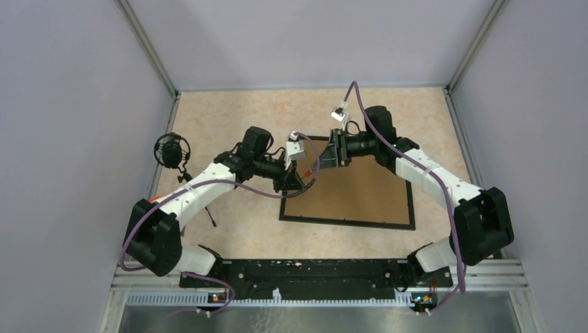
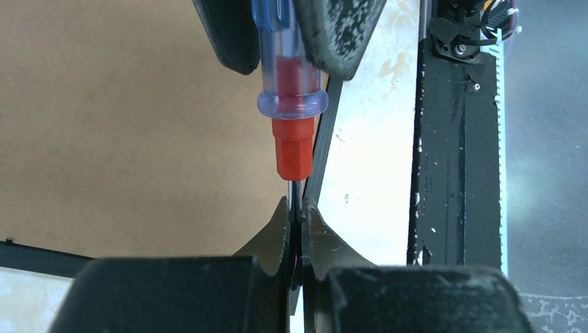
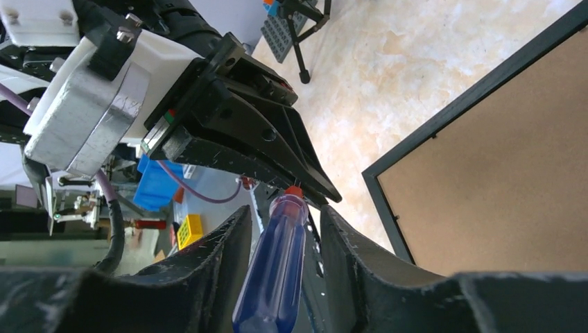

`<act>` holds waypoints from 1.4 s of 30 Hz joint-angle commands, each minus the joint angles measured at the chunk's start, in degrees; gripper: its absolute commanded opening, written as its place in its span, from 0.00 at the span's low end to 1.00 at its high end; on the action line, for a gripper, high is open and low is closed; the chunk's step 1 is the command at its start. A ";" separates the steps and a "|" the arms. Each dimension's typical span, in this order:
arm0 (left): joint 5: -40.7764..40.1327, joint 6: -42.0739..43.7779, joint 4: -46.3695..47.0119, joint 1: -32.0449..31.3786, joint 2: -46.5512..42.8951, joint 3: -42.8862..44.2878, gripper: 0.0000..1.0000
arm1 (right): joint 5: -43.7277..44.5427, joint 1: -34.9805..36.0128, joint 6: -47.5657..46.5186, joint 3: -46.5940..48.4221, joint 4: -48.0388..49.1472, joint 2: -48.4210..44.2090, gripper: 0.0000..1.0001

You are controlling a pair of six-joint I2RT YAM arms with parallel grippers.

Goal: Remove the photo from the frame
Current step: Adjust the screwdriver, then adjust the photo frame at the center of the board.

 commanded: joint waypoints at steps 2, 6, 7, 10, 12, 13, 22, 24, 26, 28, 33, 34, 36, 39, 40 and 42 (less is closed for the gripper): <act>-0.95 3.57 -0.64 -2.01 -0.16 3.01 0.00 | 0.23 0.66 -1.77 1.04 -1.55 -0.03 0.36; -2.18 5.64 -2.32 -3.10 0.44 4.13 0.00 | -0.16 0.69 -2.14 1.19 -2.40 0.61 0.33; -2.57 6.18 -2.72 -3.24 0.57 4.35 0.00 | -0.31 0.69 -2.53 1.33 -2.95 0.74 0.33; -3.49 6.87 -3.47 -3.34 0.93 5.02 0.00 | -0.70 0.81 -3.57 1.61 -4.17 0.80 0.29; -3.61 7.04 -3.64 -3.29 1.18 5.39 0.00 | -0.93 1.02 -4.76 1.94 -5.82 0.89 0.28; -3.79 6.88 -3.69 -3.35 1.31 5.51 0.00 | -0.85 1.07 -5.38 2.04 -6.56 0.87 0.31; -7.91 6.90 -5.49 -3.10 0.42 6.65 0.70 | 0.12 -2.42 -8.73 4.11 -12.12 0.81 0.00; -12.28 7.25 -5.55 -2.32 -0.70 6.52 0.86 | -0.71 -5.84 -8.57 3.61 -11.81 0.22 0.00; -12.91 10.75 -6.96 -1.04 -0.99 6.65 0.92 | -2.16 -8.51 -7.90 2.36 -10.48 -0.88 0.00; -12.54 16.87 -9.20 -1.77 -1.04 5.97 0.93 | -3.29 -10.46 -8.10 1.42 -10.01 -1.94 0.00; -21.57 19.70 -8.07 -10.26 1.41 2.39 0.87 | -5.31 -16.21 -8.26 -0.68 -9.54 -3.40 0.00; -23.94 19.42 -6.89 -12.14 2.18 1.85 0.85 | -5.51 -17.49 -8.52 -0.93 -9.82 -3.47 0.00; -28.76 17.36 -3.48 -15.28 4.13 1.33 0.81 | -5.63 -20.49 -8.88 -1.50 -10.90 -3.67 0.00; -34.76 15.28 1.42 -19.80 7.42 1.11 0.76 | -5.28 -25.03 -8.73 -2.82 -11.73 -4.15 0.00; -36.69 15.27 2.77 -21.50 8.68 0.94 0.76 | -5.66 -26.38 -8.41 -3.24 -11.48 -4.37 0.00; -39.47 14.91 5.13 -24.13 11.14 1.18 0.74 | -6.28 -29.63 -8.49 -3.57 -11.84 -4.53 0.00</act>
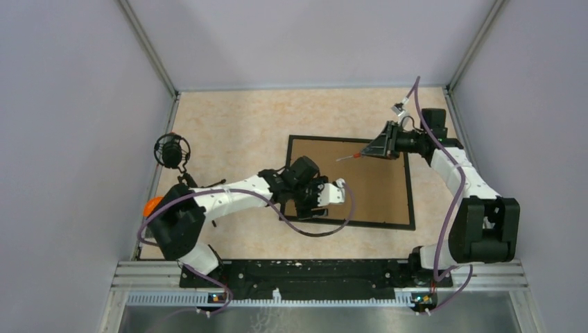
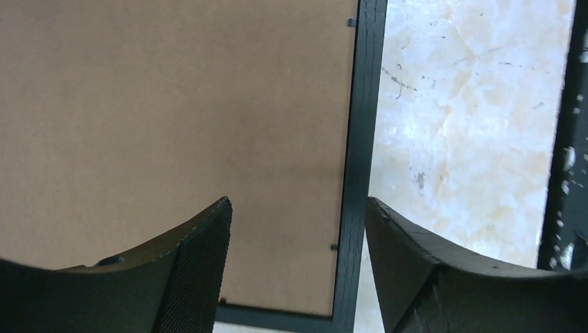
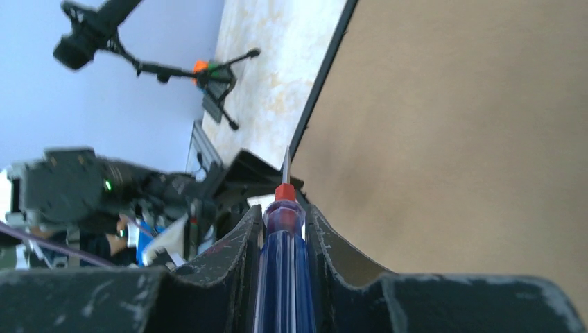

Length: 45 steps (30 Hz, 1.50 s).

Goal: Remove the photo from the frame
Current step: Adjust the photo frame at the center of the board.

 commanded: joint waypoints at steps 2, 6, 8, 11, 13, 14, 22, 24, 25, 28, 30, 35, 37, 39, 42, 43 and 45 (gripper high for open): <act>-9.44 -2.13 7.51 -5.41 6.15 1.30 0.71 | -2.99 -7.05 -1.02 -0.73 -0.75 -3.41 0.00; -7.18 -2.70 6.20 -7.94 9.92 3.30 0.65 | -3.12 -9.47 -3.31 -0.33 -2.94 -4.24 0.00; -7.62 -2.64 6.54 -10.47 11.05 2.95 0.63 | -3.33 -10.51 -3.84 -0.17 -3.45 -4.22 0.00; -8.21 -4.71 7.40 -13.06 13.78 3.44 0.58 | -3.86 -11.64 -4.20 0.06 -3.43 -3.65 0.00; -9.69 -7.60 7.27 -13.51 16.48 5.46 0.47 | -3.78 -11.94 -4.34 0.21 -3.46 -3.43 0.00; -11.21 -9.51 7.22 -13.51 17.92 6.57 0.40 | -3.68 -11.99 -4.41 0.20 -3.46 -3.50 0.00; -20.05 -25.25 7.77 -13.29 27.92 16.09 0.00 | -0.82 -12.15 -2.38 0.17 -1.99 -4.01 0.00; -19.59 -26.69 6.66 -13.13 30.35 19.05 0.00 | -0.49 -12.17 -1.93 0.44 -1.39 -4.16 0.00; -20.06 -27.40 6.68 -12.99 31.20 20.20 0.00 | -0.30 -12.23 -1.86 0.61 -1.46 -4.09 0.00; -17.47 -26.52 6.49 -12.53 32.43 22.57 0.00 | -0.10 -12.23 -1.90 0.84 -1.31 -4.09 0.00; -14.72 -23.89 6.20 -12.50 31.45 21.88 0.00 | 0.07 -12.26 -2.89 1.07 -2.30 -4.04 0.00; -6.23 -22.43 7.95 -11.72 21.50 16.69 0.53 | 1.18 -10.99 -5.36 0.63 -3.01 -3.50 0.00; -0.90 -23.67 6.99 -9.36 17.10 16.53 0.66 | 0.70 -9.52 -5.03 0.03 -1.91 -3.17 0.00; 5.79 -23.51 3.12 -5.71 13.44 17.35 0.67 | 0.94 -7.82 -6.14 0.07 -1.50 -3.09 0.00; 10.63 -20.79 0.81 1.34 7.13 14.35 0.66 | 1.28 -5.98 -8.47 -1.03 0.10 -2.63 0.00; 10.55 -19.73 0.73 4.13 5.42 12.70 0.67 | 0.77 -5.05 -9.06 -1.44 0.40 -2.15 0.00; 11.23 -18.43 0.45 10.54 3.20 9.68 0.68 | 0.39 -2.89 -9.69 -2.29 0.94 -0.74 0.00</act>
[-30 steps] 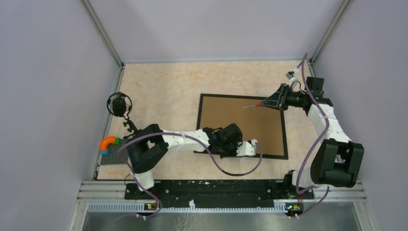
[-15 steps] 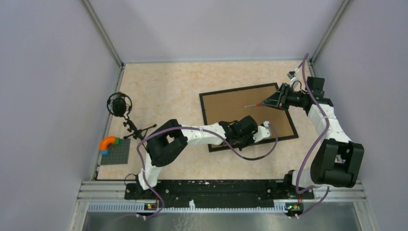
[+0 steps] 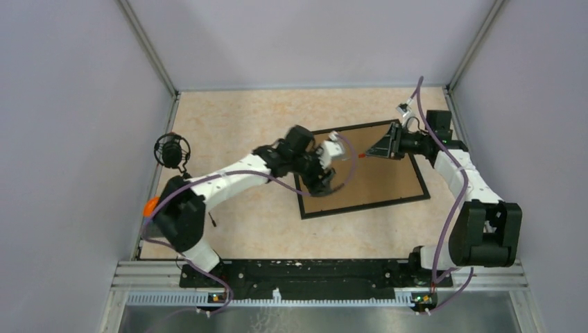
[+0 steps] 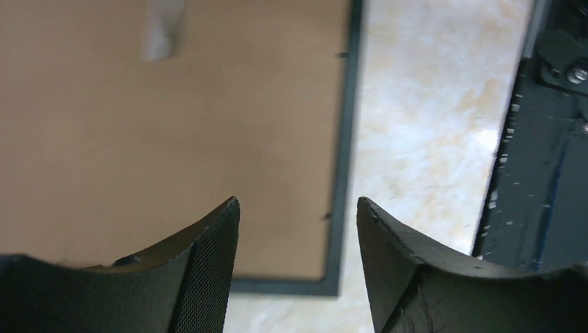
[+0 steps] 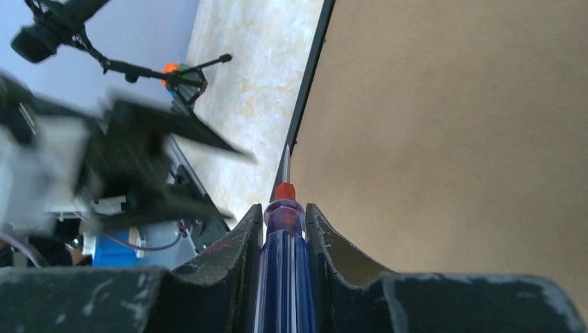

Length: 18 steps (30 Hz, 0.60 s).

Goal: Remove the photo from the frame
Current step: Adjust the photo frame at the center of the board, then release the photo frame item from the photo frame.

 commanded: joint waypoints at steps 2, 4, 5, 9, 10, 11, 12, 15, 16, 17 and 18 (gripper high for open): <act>6.95 2.65 -1.43 16.25 -7.91 -6.60 0.68 | -1.55 6.45 -2.81 -2.30 5.35 2.32 0.00; 8.22 2.84 1.37 20.43 -8.44 -9.16 0.68 | -2.50 9.88 -2.84 -3.45 8.51 3.30 0.00; 7.89 2.36 2.99 21.78 -8.40 -10.31 0.68 | -1.79 11.38 -4.38 -3.43 8.45 3.92 0.00; 9.54 -1.22 4.69 24.80 -5.08 -10.55 0.68 | 0.96 15.90 -6.39 -3.70 10.59 7.75 0.00; 8.98 -2.19 5.29 25.06 -4.13 -10.47 0.67 | 0.89 16.45 -4.59 -4.06 12.35 9.08 0.00; 7.66 -3.41 6.22 25.15 -3.26 -10.61 0.67 | 1.03 16.80 -2.34 -4.53 14.46 10.86 0.00; 6.45 -4.51 7.25 25.35 -2.49 -10.80 0.67 | 1.18 17.07 0.10 -5.14 16.68 12.11 0.00; 4.24 -7.29 10.09 26.03 -0.70 -11.99 0.66 | 2.53 17.85 5.71 -5.85 20.85 14.87 0.00; 4.10 -7.62 10.99 26.12 -0.27 -12.49 0.64 | 3.42 18.18 6.67 -6.06 21.52 15.36 0.00; 4.11 -7.89 12.04 26.07 0.08 -13.23 0.63 | 3.75 18.64 7.53 -6.44 22.42 15.60 0.00; 4.37 -8.13 12.53 26.05 0.40 -13.53 0.61 | 3.69 19.07 8.13 -6.47 23.47 15.97 0.00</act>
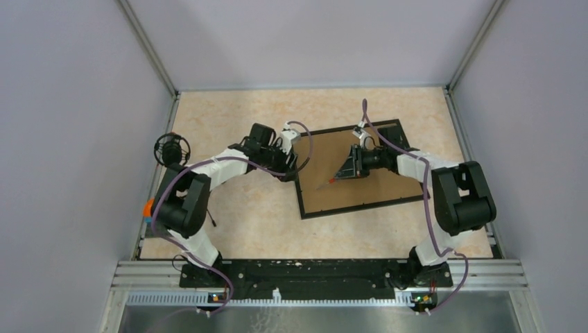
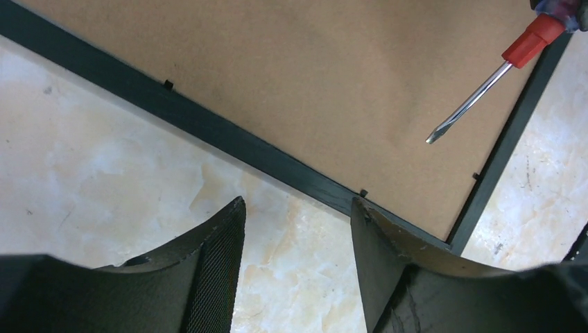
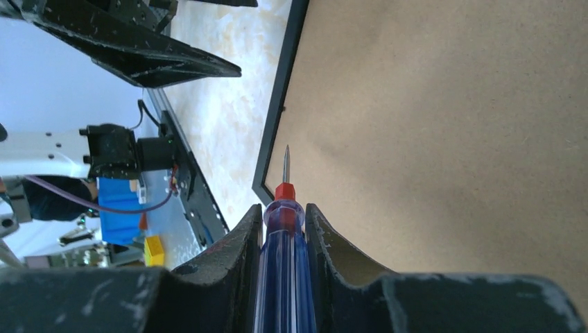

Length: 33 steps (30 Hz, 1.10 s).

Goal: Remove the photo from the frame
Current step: Release the photo frame item from the photo frame.

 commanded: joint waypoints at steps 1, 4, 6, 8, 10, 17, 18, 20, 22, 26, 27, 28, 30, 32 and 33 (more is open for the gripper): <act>-0.27 -3.69 6.60 0.56 1.29 -2.37 0.60 | 1.37 2.13 5.52 -0.17 8.23 1.30 0.00; -0.16 -4.87 7.46 0.63 2.43 -2.87 0.55 | 2.16 3.74 5.25 0.17 8.94 2.58 0.00; 0.74 -5.87 8.37 0.78 3.34 -3.34 0.54 | 2.12 4.22 5.75 0.21 10.60 3.90 0.00; 2.37 -7.15 9.35 1.24 4.33 -4.02 0.53 | 2.14 4.51 5.83 0.29 11.37 5.38 0.00; 3.48 -8.63 10.01 1.88 6.00 -4.41 0.51 | 2.14 4.71 6.11 -0.07 12.30 6.51 0.00; 7.11 -12.15 11.72 3.83 9.60 -5.55 0.45 | 1.91 4.93 8.20 -1.36 16.49 9.39 0.00; 7.19 -12.08 12.11 3.81 9.58 -5.79 0.45 | 1.82 4.90 8.63 -1.55 17.22 9.65 0.00; 7.53 -12.00 12.63 3.81 9.58 -6.21 0.44 | 1.51 5.05 9.01 -1.67 17.93 10.23 0.00; 7.66 -11.95 12.52 3.79 9.67 -6.24 0.44 | 1.68 5.07 9.00 -1.92 18.25 10.44 0.00; 7.90 -11.68 12.38 3.80 10.15 -6.24 0.43 | 0.39 5.22 10.64 -2.13 19.94 11.82 0.00; 7.85 -11.61 12.38 3.80 10.28 -6.31 0.43 | 0.23 5.29 11.18 -2.37 20.54 12.13 0.00; 7.89 -11.74 12.52 3.79 10.33 -6.40 0.43 | 0.36 5.37 11.68 -2.78 21.38 12.27 0.00; 8.14 -11.89 12.65 3.81 10.54 -6.41 0.42 | 0.41 5.69 11.95 -3.07 21.77 12.55 0.00; 8.06 -12.02 12.72 3.81 10.84 -6.41 0.42 | 0.32 6.09 12.24 -3.27 22.04 12.84 0.00; 8.02 -12.09 12.65 3.80 10.92 -6.46 0.41 | 0.61 6.24 12.38 -3.56 22.47 12.85 0.00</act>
